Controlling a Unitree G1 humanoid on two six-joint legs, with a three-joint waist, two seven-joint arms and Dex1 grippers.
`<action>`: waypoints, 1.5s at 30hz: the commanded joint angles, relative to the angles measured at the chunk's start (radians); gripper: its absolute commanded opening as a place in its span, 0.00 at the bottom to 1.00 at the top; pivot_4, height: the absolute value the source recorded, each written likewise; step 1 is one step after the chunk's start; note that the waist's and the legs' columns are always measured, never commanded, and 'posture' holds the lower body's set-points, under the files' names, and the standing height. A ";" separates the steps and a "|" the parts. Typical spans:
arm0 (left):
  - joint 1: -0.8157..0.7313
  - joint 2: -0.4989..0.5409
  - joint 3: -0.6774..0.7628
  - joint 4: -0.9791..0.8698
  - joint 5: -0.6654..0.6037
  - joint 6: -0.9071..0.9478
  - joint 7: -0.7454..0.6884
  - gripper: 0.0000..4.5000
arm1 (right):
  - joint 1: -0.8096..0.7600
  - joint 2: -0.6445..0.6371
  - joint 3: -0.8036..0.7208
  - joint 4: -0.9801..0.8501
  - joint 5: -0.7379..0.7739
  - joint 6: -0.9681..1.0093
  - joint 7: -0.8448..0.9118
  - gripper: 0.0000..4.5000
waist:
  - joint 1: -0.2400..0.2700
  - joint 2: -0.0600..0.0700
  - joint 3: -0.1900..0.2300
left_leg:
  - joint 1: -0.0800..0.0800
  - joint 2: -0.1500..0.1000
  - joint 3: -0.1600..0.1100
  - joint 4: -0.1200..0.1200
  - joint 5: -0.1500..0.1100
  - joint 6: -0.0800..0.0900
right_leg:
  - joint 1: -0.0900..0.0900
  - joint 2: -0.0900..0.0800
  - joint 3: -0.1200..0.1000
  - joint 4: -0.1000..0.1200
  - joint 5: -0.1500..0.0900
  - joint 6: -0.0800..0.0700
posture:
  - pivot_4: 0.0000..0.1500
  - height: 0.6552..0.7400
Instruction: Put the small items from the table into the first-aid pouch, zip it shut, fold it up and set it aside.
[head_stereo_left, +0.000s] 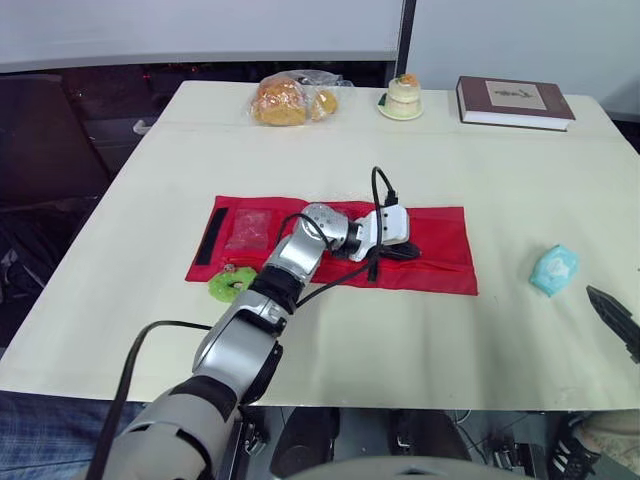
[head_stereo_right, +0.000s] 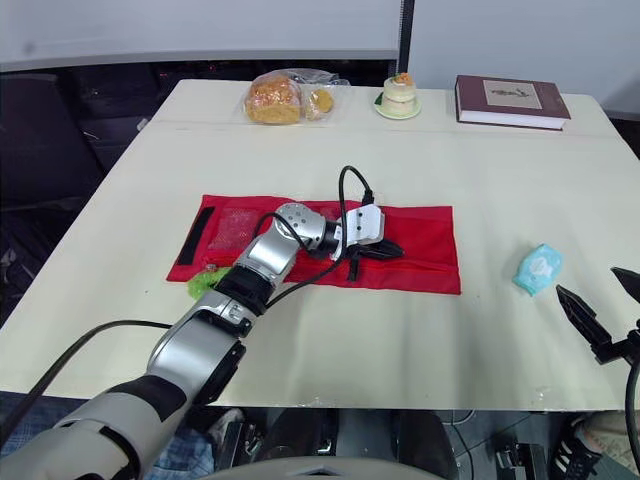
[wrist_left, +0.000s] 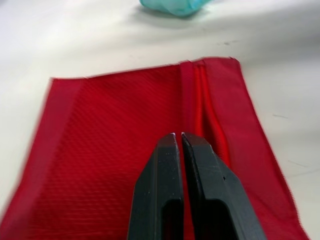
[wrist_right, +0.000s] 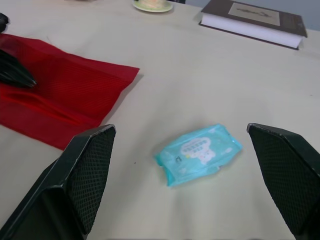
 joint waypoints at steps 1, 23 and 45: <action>0.003 -0.014 0.007 -0.086 -0.019 0.050 0.006 0.22 | 0.016 0.012 -0.039 -0.047 0.022 -0.022 0.007 1.00 | 0.000 0.000 0.000 | 0.000 0.000 0.000 0.000 0.000 0.000 | 0.000 0.001 0.002 0.000 -0.001 0.001 | 1.00 1.00; 0.079 0.006 -0.048 -0.221 0.087 0.105 0.182 1.00 | 0.125 0.037 -0.028 -0.154 0.169 -0.120 0.279 1.00 | 0.000 0.001 0.000 | 0.000 0.001 -0.001 0.000 0.000 0.000 | 0.000 0.003 0.004 0.000 -0.001 0.002 | 1.00 1.00; 0.027 -0.025 -0.051 -0.108 0.112 0.055 0.256 0.00 | 0.140 0.018 -0.020 -0.133 0.144 -0.168 0.358 1.00 | 0.000 0.001 0.000 | 0.001 0.001 0.000 0.000 0.000 0.000 | 0.000 0.003 0.005 0.000 -0.003 -0.001 | 1.00 1.00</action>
